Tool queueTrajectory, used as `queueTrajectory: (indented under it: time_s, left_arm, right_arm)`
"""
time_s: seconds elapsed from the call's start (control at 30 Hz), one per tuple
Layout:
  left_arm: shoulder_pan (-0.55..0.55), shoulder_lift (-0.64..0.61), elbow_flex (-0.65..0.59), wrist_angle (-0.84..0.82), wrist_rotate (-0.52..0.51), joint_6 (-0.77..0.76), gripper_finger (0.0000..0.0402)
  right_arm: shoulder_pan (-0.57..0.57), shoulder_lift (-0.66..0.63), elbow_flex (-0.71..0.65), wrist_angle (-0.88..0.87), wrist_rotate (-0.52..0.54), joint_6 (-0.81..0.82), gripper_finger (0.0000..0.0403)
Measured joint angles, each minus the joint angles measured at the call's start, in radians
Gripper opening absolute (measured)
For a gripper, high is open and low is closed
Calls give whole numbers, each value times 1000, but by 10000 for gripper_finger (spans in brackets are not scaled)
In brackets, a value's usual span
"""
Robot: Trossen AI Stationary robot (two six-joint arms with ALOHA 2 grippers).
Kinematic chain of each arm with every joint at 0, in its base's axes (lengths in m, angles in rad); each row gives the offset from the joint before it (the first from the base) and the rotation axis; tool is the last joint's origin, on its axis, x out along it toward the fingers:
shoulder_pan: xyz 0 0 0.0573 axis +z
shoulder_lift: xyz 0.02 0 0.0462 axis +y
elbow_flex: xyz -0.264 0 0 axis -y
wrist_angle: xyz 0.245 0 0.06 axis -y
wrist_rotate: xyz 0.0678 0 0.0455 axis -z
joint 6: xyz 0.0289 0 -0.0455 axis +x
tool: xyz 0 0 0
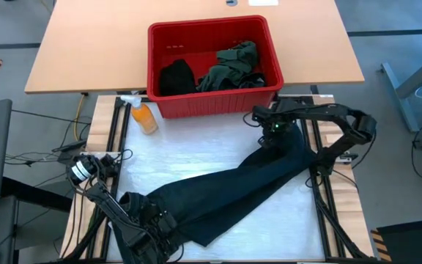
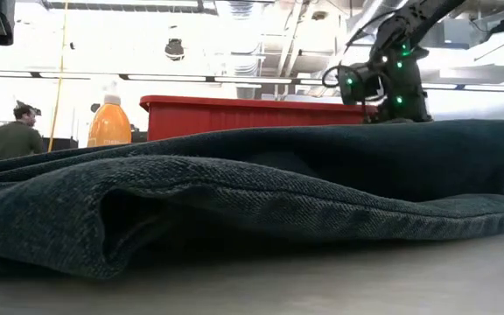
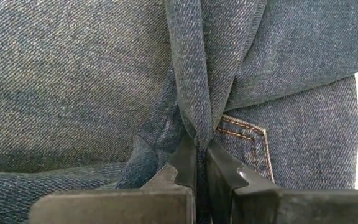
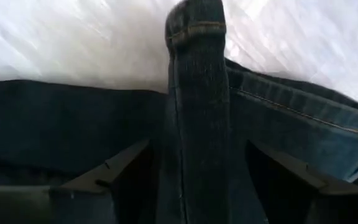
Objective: Fold Laundry from Bin
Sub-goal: Fold the dark blue pants
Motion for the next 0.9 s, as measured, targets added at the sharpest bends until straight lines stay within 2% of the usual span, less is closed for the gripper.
queueTrajectory:
  time_s: [0.07,0.13,0.2,0.27,0.3,0.33,0.43,0.57,0.63,0.73,0.9]
  left_arm:
    - [0,0,0,0,-1,0,0]
    - [0,0,0,0,-2,1,0]
    - [0,0,0,0,-3,6,0]
    - [0,0,0,-2,-4,7,0]
    - [0,0,0,-4,-4,8,0]
    - [0,0,1,-4,-4,8,0]
    - [0,0,1,-6,-5,13,0]
    - [0,0,1,-8,-7,18,0]
    - [0,0,1,-12,-12,17,0]
    - [0,0,1,-27,-21,8,0]
    - [-3,0,1,-34,-25,8,0]
  right_arm:
    - [13,-3,-1,-4,8,1,262]
    - [29,-19,-1,8,19,6,219]
    - [48,-46,-1,14,61,29,149]
    - [61,-86,-1,0,112,51,63]
    - [66,-111,-1,-10,141,63,34]
    - [70,-143,-1,-24,171,83,23]
    - [67,-243,5,-131,267,164,29]
    - [60,-386,24,-415,358,374,24]
    - [66,-459,18,-491,353,498,22]
    - [85,-586,-8,-442,238,549,32]
    - [89,-659,-9,-489,262,617,76]
